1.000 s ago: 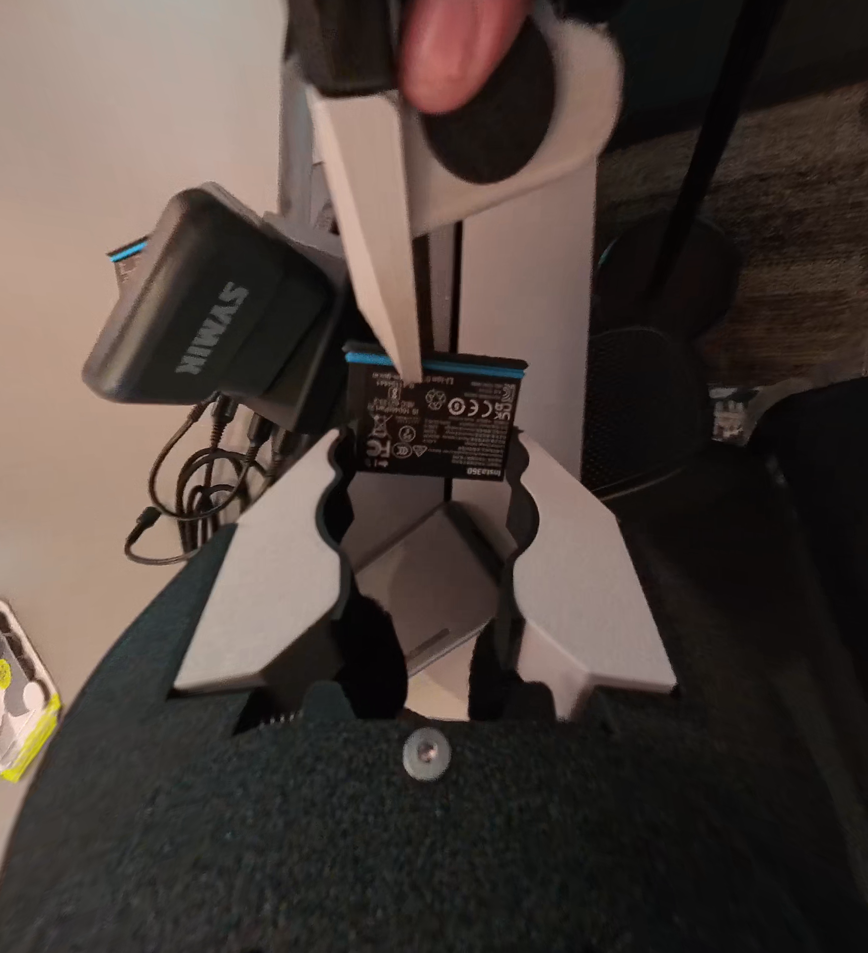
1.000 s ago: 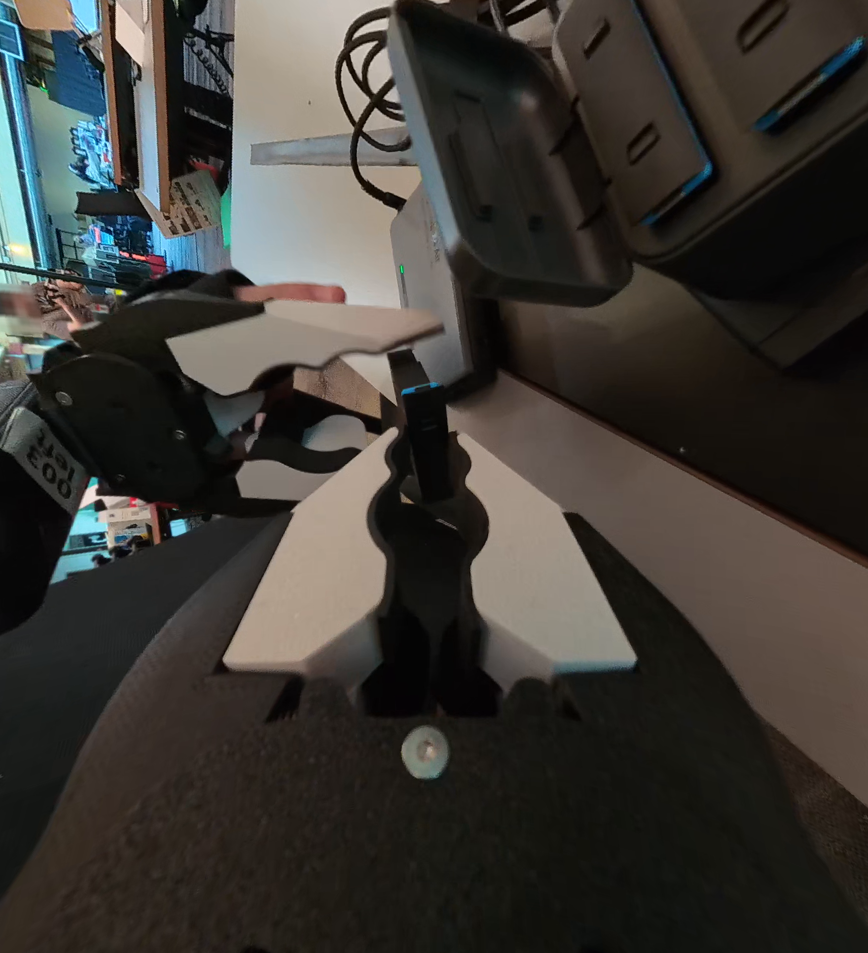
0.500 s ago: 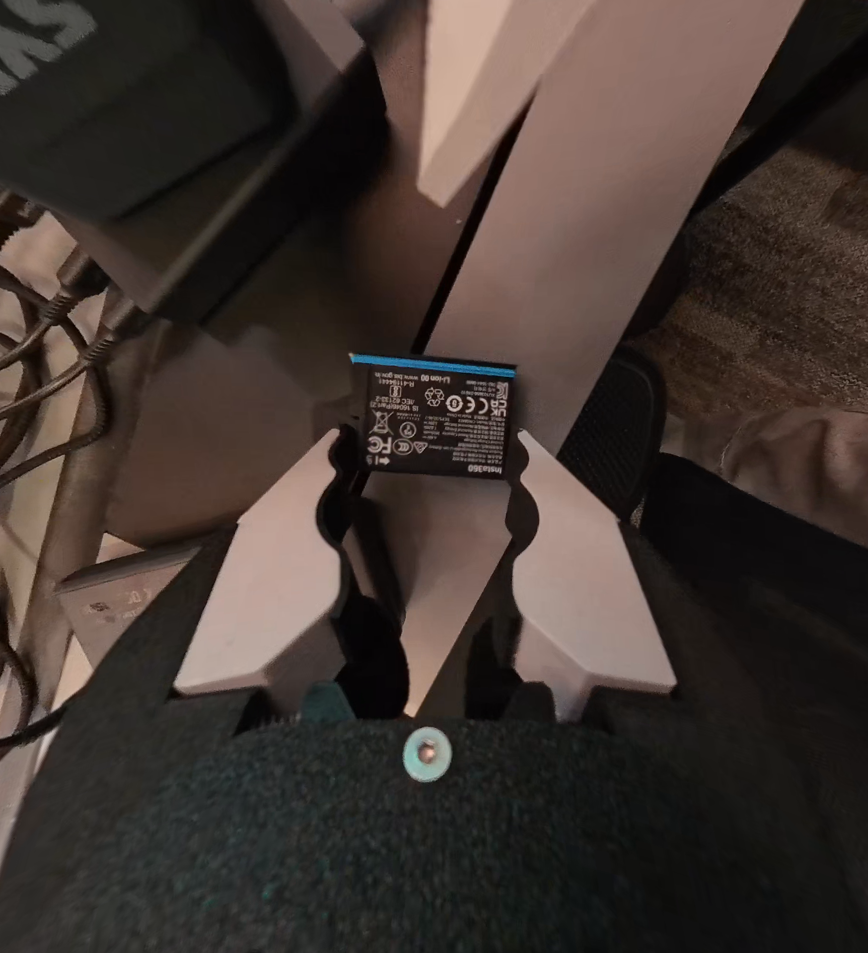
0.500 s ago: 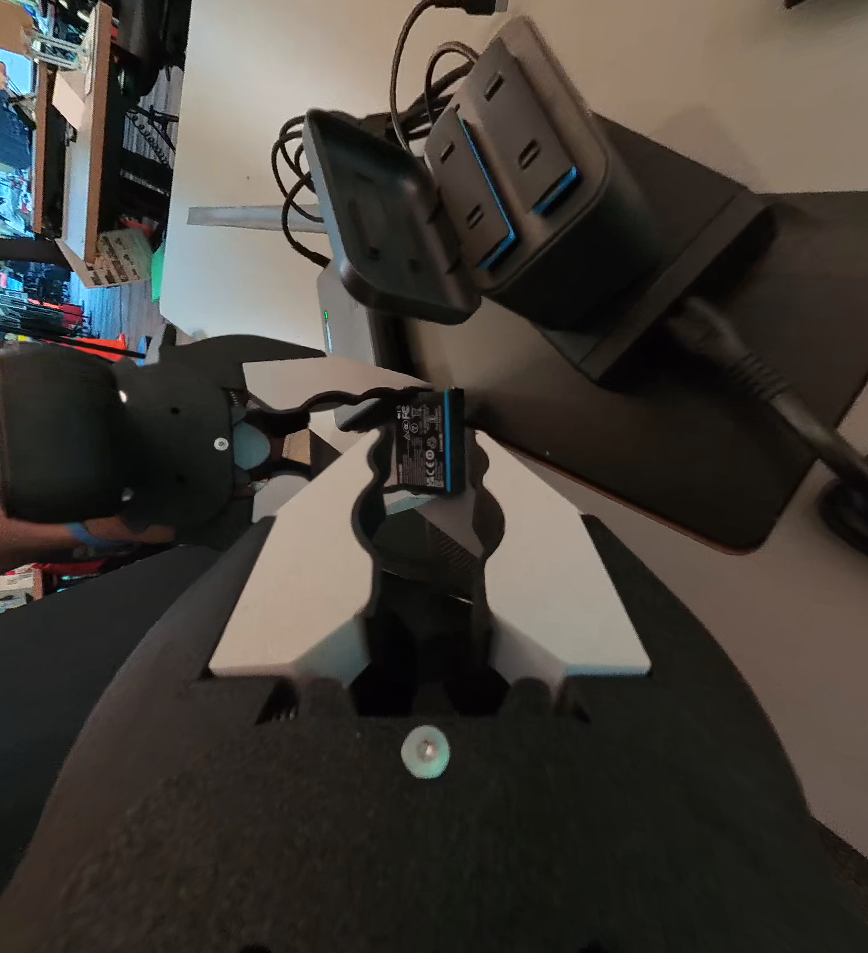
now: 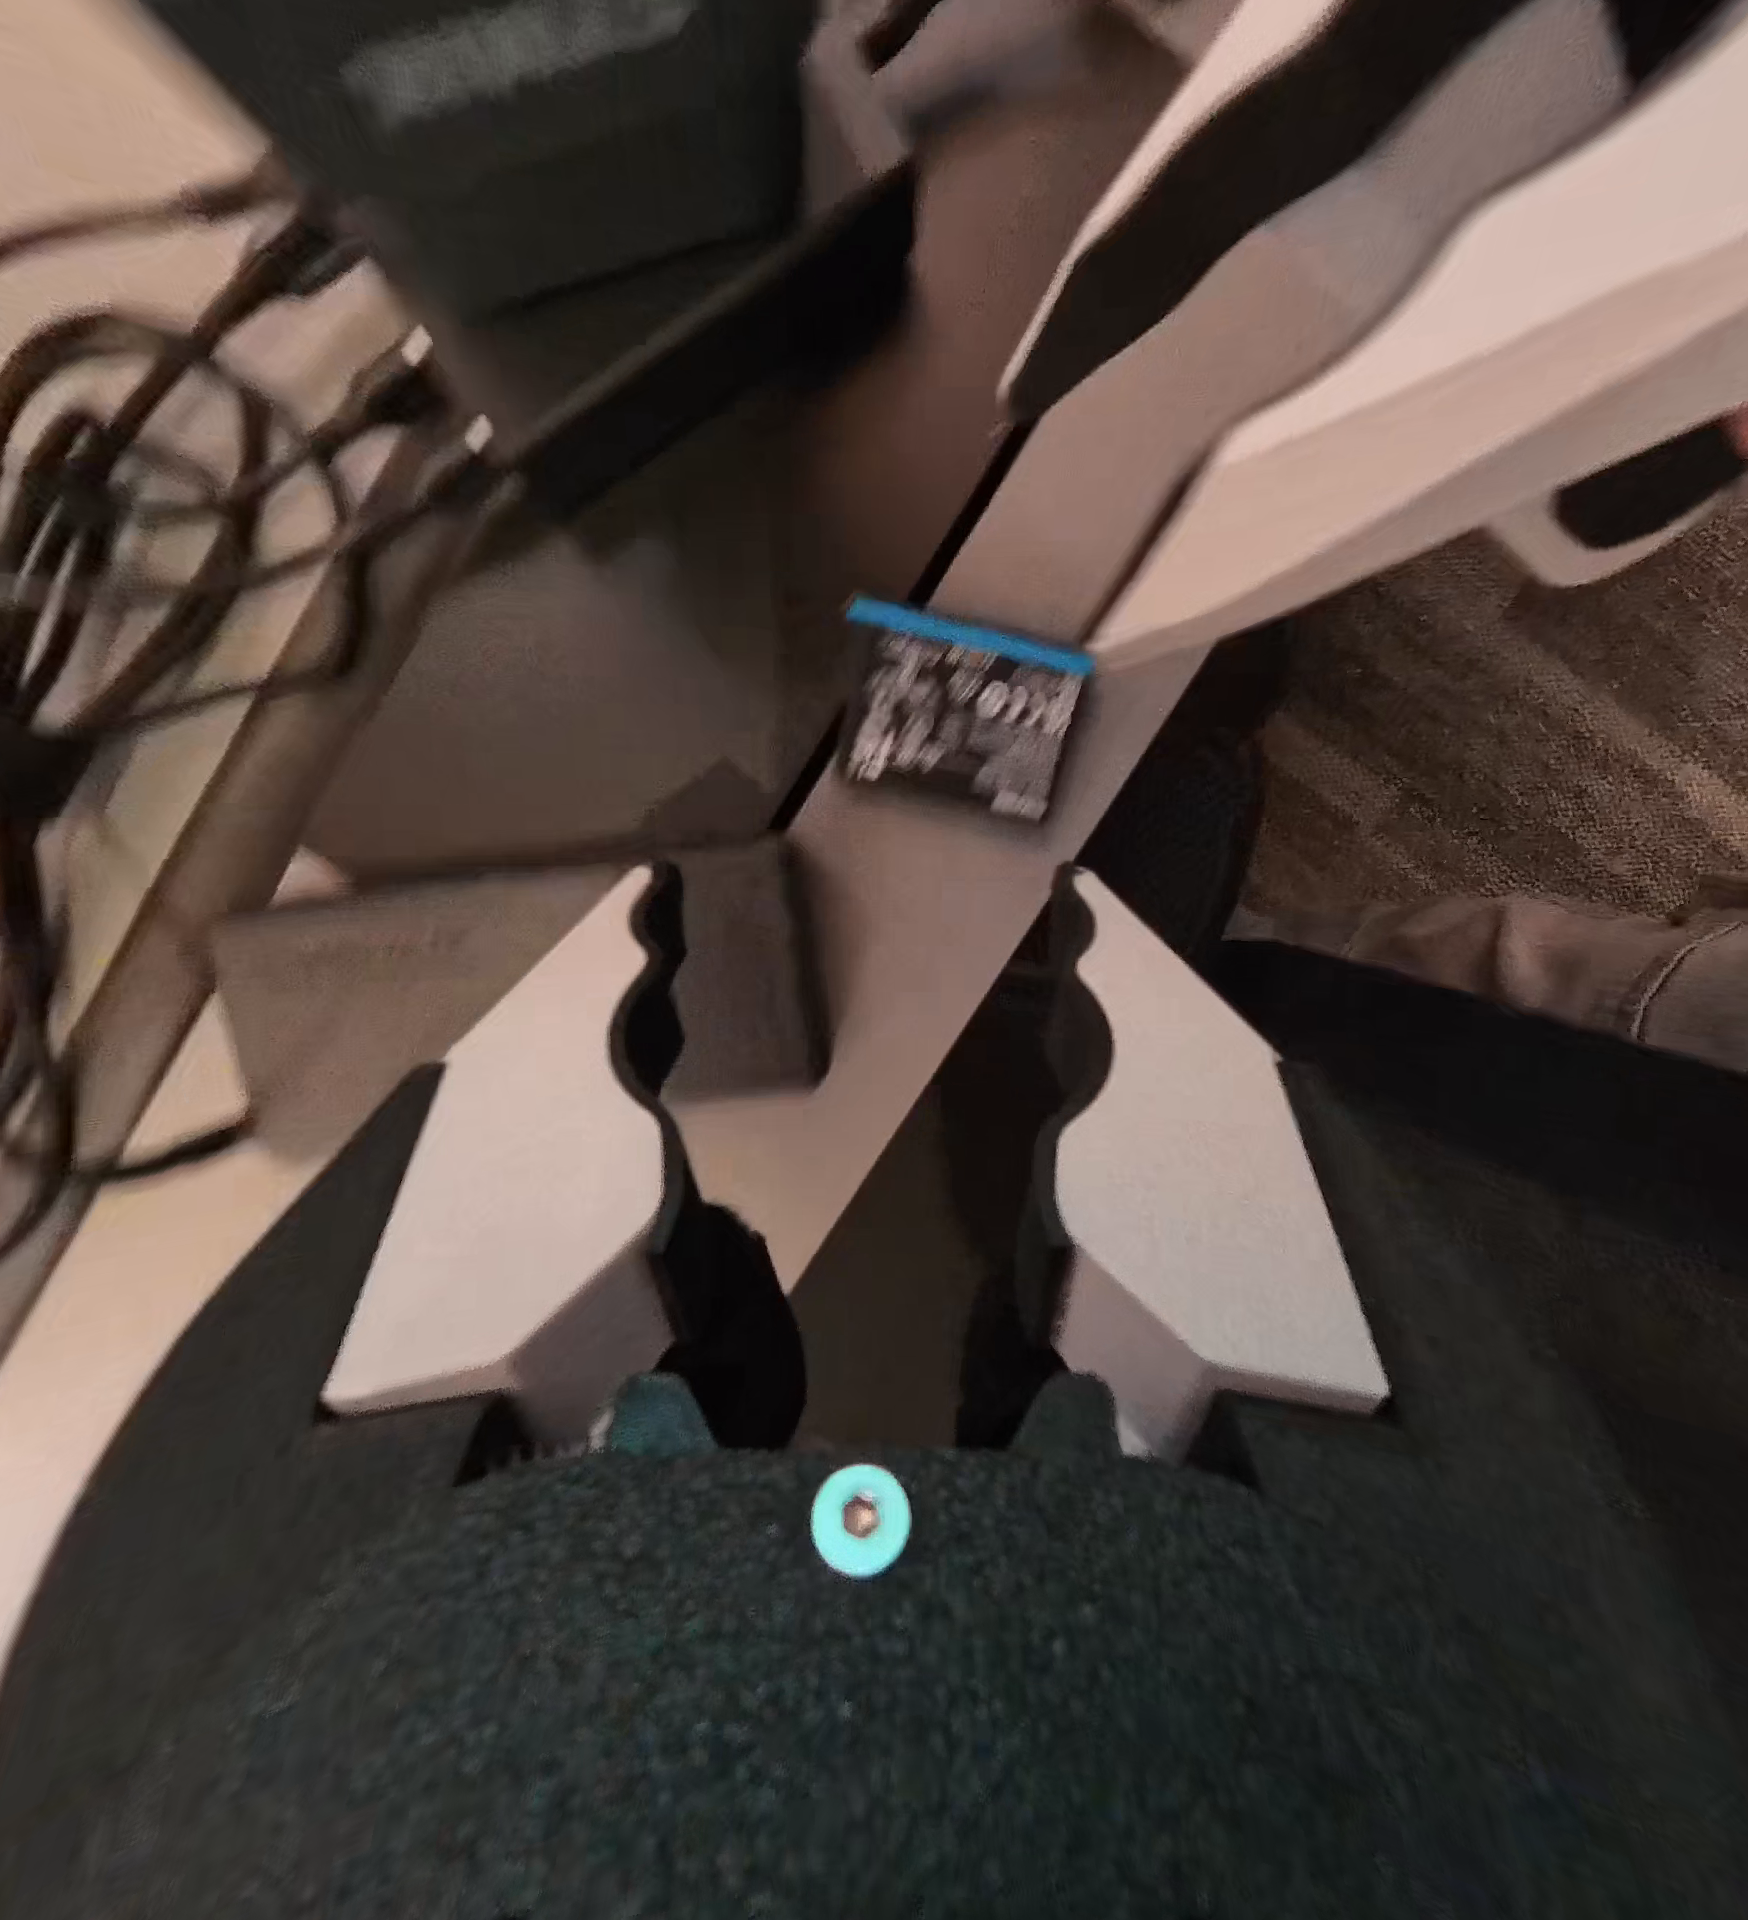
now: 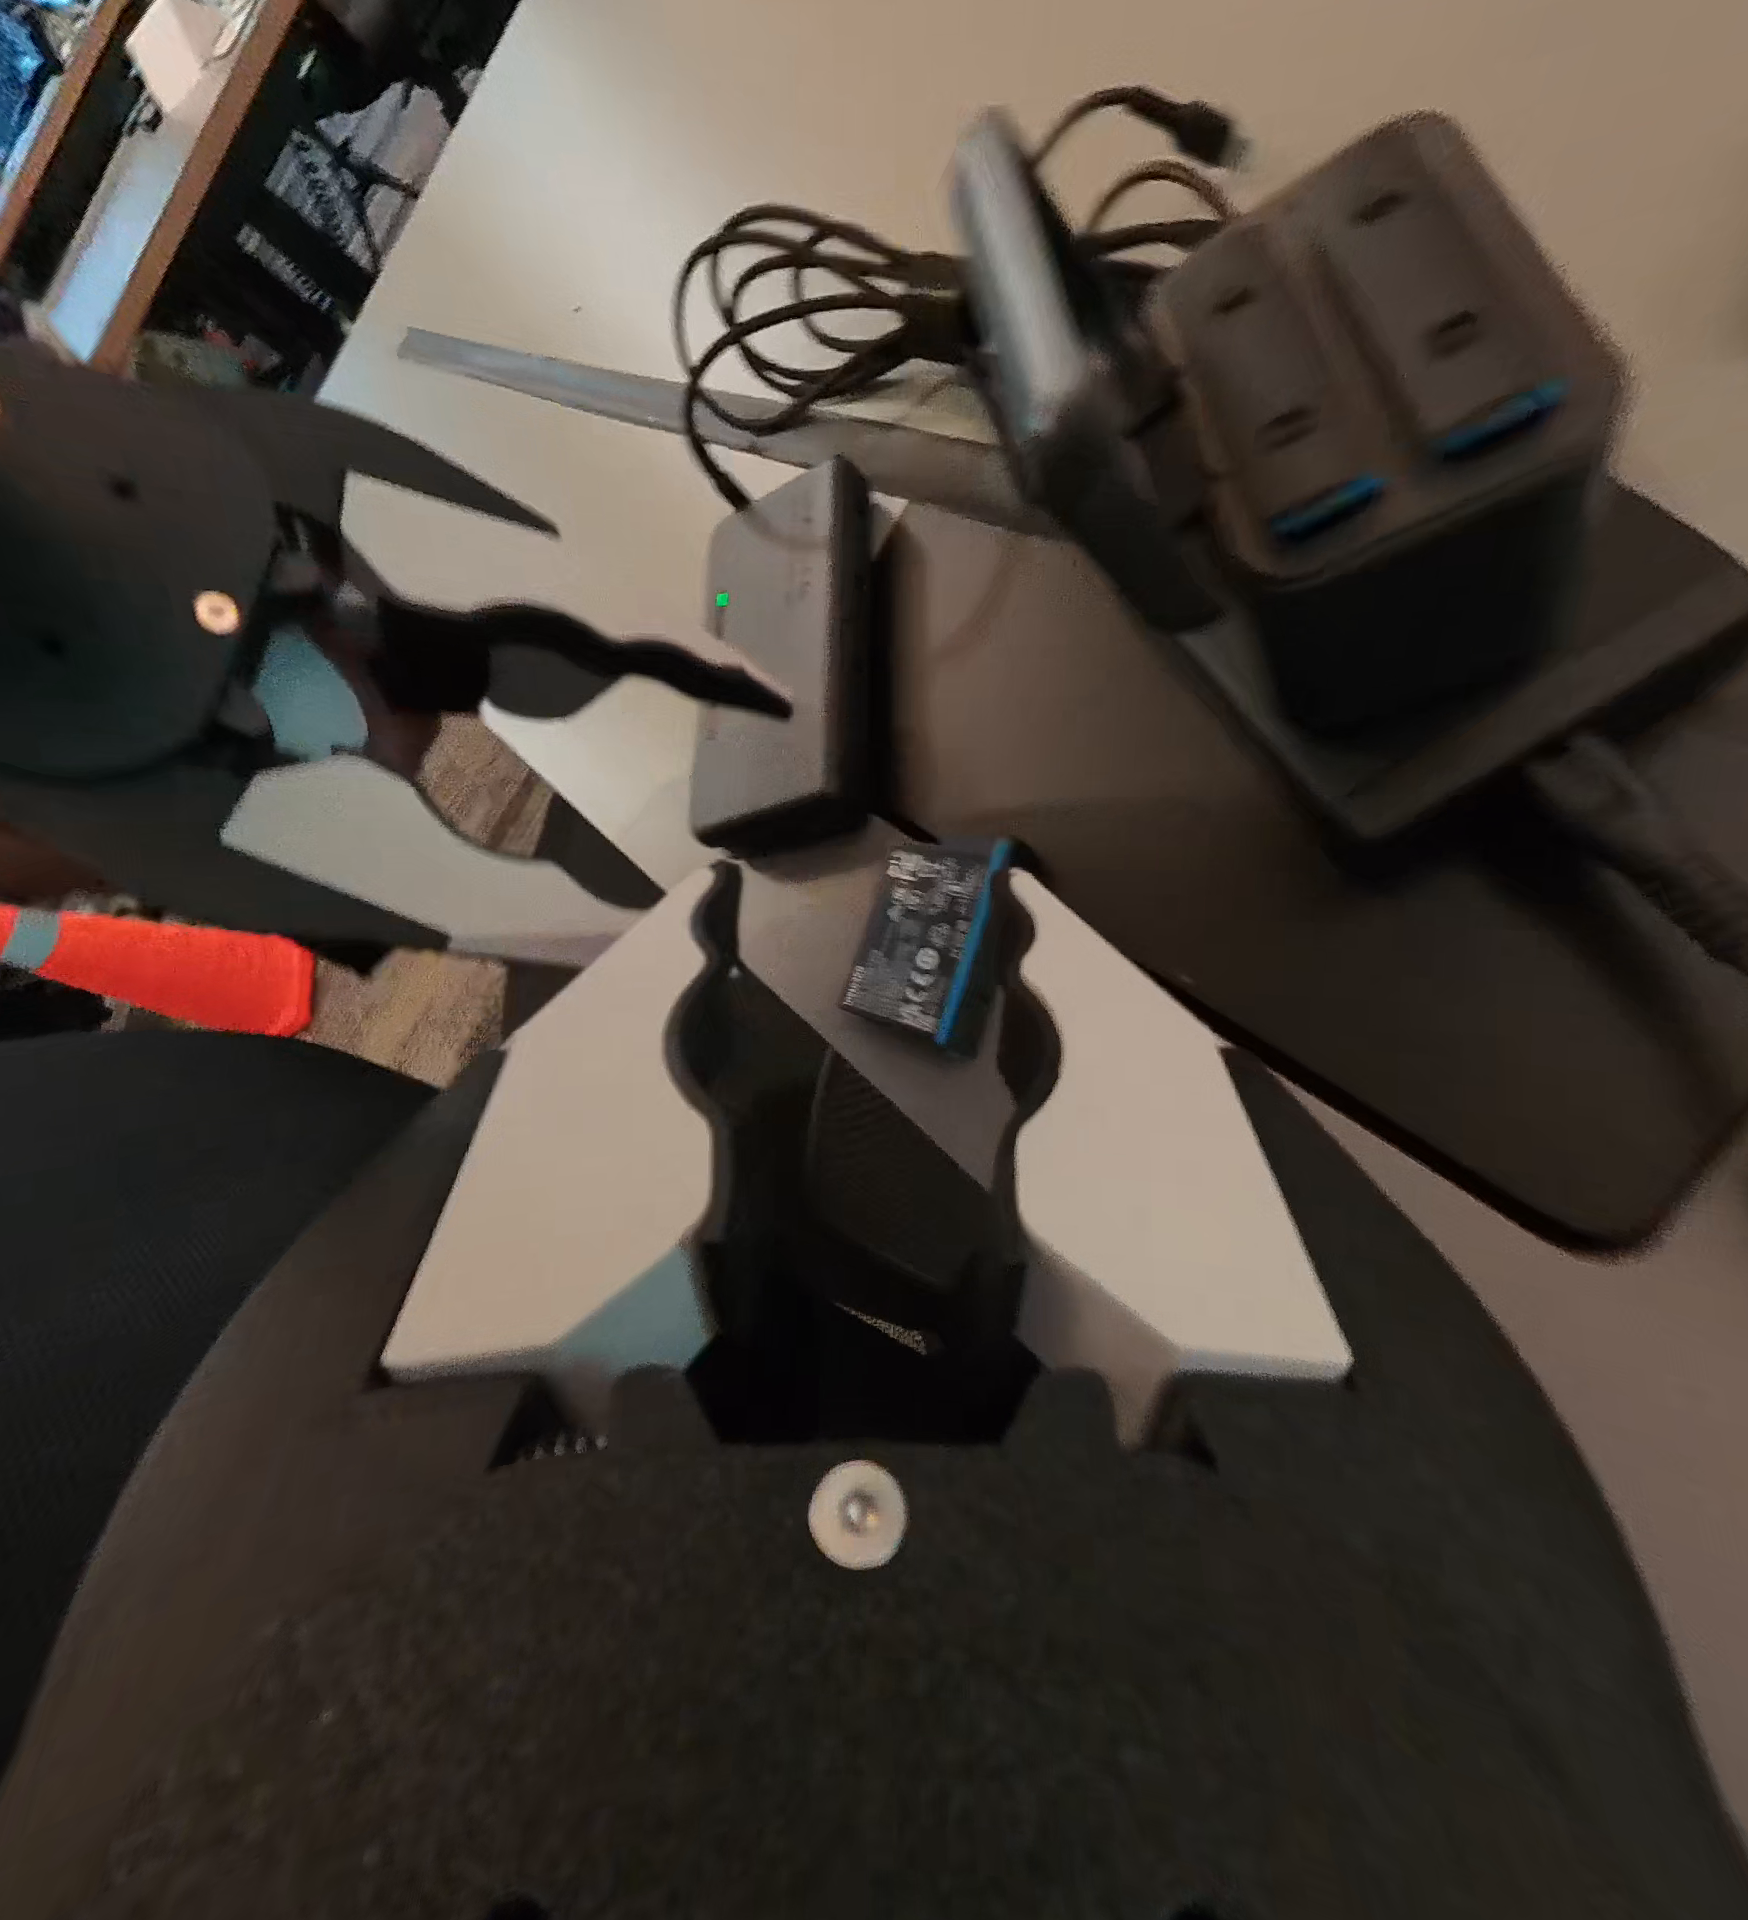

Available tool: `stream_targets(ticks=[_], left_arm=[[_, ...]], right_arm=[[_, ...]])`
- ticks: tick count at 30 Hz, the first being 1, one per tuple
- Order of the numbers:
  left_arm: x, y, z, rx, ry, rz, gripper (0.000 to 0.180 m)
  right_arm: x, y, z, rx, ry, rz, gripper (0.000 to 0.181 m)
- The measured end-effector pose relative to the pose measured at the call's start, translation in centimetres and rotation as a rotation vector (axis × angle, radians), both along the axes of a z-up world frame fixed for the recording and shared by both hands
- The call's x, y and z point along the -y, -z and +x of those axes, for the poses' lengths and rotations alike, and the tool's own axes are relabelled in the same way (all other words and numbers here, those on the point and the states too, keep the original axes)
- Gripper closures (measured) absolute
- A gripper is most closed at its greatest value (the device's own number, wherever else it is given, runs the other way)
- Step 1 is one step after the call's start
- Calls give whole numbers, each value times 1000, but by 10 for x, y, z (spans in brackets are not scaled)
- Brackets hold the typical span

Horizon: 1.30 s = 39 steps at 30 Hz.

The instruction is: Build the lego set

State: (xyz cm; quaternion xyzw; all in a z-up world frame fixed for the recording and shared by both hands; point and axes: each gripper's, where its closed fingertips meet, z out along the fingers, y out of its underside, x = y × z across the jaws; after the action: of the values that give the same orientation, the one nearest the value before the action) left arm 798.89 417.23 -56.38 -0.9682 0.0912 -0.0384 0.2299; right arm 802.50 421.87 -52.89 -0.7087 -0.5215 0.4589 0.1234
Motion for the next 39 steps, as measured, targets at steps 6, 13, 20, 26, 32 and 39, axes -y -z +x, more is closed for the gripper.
stream_targets(ticks=[6, 13, 20, 26, 32, 39], left_arm=[[63, 21, -67, -122, 28, -59, 82], [59, 39, -97, -109, 140, -45, 85], [52, 36, -98, -38, 71, 20, 87], [71, 37, -99, -19, 93, -28, 105], [95, 13, -103, 90, -9, -57, 112], [71, 11, -80, -21, 143, -4, 92]], right_arm=[[47, 14, -42, -27, -167, 95, 114], [57, 47, -66, 9, -238, 264, 114], [73, 51, -71, 21, -258, 246, 123], [96, 47, -68, -24, -319, 134, 121], [90, 35, -76, -138, -387, 121, 136], [70, 37, -70, -224, -563, 379, 142]])
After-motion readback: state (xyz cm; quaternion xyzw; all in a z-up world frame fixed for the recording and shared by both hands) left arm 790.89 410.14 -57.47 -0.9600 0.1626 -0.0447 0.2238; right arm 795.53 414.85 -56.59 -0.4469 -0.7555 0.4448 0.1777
